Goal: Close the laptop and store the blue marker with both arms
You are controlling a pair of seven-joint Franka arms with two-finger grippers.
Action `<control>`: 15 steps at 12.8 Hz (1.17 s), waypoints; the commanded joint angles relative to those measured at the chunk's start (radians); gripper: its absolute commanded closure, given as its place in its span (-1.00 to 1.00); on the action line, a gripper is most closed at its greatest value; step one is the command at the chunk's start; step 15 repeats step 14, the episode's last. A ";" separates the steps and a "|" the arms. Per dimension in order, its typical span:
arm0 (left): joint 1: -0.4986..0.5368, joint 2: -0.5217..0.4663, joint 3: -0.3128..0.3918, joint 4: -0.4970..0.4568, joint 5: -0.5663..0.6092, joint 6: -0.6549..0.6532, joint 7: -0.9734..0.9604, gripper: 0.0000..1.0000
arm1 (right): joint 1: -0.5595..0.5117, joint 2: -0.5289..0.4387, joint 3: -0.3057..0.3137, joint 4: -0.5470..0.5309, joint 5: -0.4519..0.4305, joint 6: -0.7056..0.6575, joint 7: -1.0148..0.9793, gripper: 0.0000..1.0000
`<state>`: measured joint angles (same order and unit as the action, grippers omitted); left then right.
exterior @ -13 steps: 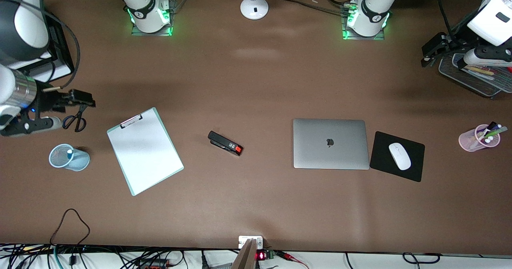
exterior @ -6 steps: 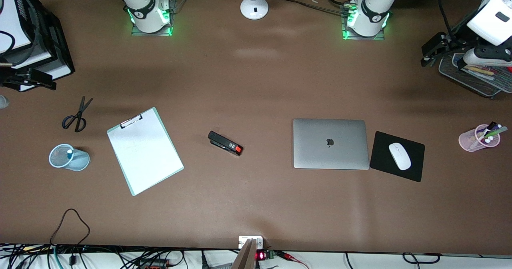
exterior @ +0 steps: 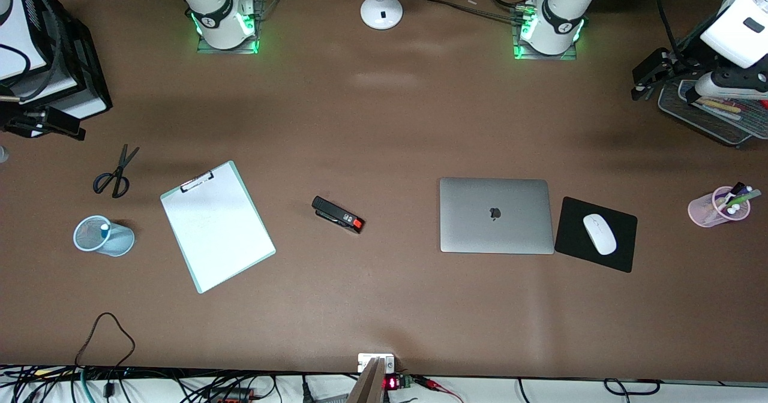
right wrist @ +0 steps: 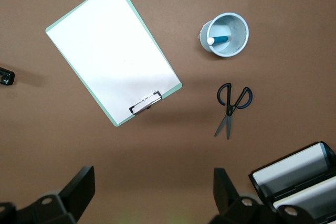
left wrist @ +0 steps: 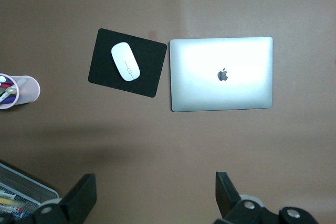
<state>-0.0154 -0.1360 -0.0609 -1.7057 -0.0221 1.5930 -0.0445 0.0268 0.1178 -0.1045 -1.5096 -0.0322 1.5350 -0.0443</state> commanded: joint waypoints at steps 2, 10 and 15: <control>0.002 -0.005 -0.002 0.001 -0.018 0.005 0.015 -1.00 | -0.005 -0.063 0.002 -0.063 0.055 0.011 0.005 -1.00; 0.002 -0.004 -0.002 0.001 -0.019 0.005 0.015 -1.00 | -0.002 -0.066 0.006 -0.049 0.038 0.010 0.006 -1.00; 0.002 -0.004 -0.002 0.001 -0.019 0.007 0.015 -1.00 | -0.005 -0.067 0.005 -0.046 0.038 0.010 0.000 -1.00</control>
